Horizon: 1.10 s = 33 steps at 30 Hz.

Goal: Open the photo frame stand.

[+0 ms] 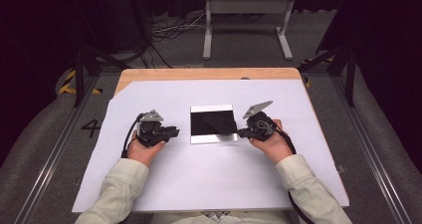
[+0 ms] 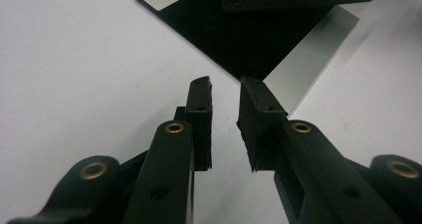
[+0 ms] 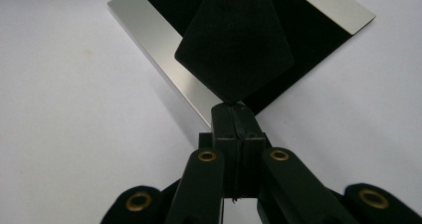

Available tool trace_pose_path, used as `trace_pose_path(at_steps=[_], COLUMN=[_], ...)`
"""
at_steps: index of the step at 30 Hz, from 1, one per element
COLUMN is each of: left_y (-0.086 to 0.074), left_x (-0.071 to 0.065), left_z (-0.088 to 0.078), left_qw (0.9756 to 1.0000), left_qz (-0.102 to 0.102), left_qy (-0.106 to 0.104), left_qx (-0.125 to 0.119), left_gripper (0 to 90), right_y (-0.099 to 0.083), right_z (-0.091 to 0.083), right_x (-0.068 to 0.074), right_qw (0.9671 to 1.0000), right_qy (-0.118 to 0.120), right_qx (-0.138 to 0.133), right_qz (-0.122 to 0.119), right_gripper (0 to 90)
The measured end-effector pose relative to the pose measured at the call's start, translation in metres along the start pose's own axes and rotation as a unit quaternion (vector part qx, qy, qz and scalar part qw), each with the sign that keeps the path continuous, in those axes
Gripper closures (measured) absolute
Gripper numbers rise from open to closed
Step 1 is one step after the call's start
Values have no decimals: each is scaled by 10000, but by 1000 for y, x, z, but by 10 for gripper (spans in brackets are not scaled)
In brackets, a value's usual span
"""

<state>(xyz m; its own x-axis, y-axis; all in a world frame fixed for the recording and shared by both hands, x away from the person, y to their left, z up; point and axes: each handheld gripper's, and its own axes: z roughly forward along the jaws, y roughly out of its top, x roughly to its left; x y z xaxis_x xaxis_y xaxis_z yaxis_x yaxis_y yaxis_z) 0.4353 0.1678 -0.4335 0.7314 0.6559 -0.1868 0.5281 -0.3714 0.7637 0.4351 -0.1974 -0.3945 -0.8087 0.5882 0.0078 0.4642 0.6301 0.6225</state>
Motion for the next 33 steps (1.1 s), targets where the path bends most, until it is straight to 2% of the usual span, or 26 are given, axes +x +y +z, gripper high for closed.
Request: trace_pose_path(at_steps=[5,13,33], left_y=[0,0,0], left_x=[0,0,0], left_z=[0,1,1], left_qw=[10000,10000,10000], left_qz=[17,9,13], left_qy=[-21,-33,-30], left_qx=[19,34,44], left_gripper=[761,763,762], right_y=[3,9,15], right_z=[-5,-10,-14], right_x=[1,3,5], right_qw=[9996,9981,9953], right_qy=[-39,-105,-228], right_qx=[-277,-579,-923], right_qz=[-52,-170,-208], right_gripper=[900,900,900])
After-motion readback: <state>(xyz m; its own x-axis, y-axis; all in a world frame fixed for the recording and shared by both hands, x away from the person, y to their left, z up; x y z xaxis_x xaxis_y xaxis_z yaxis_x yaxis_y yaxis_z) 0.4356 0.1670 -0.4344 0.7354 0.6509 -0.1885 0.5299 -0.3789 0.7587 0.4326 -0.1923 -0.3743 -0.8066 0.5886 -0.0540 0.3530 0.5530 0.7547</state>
